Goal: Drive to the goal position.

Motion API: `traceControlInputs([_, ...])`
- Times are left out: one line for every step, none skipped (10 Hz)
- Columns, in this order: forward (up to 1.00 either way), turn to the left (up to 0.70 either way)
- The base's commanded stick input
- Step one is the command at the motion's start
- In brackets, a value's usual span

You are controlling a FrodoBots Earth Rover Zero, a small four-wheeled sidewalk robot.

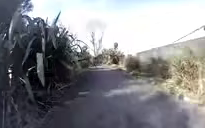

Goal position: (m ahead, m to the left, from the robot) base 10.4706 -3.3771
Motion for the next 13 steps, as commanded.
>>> traceControlInputs([0.45,-0.04])
traceControlInputs([0.45,-0.05])
traceControlInputs([0.45,-0.06])
traceControlInputs([0.45,-0.08])
traceControlInputs([0.45,-0.09])
traceControlInputs([0.45,-0.09])
traceControlInputs([0.45,-0.05])
traceControlInputs([0.45,-0.01])
traceControlInputs([0.45,0.0])
traceControlInputs([0.45,0.0])
traceControlInputs([0.45,0.0])
traceControlInputs([0.45,0.0])
traceControlInputs([0.45,0.0])
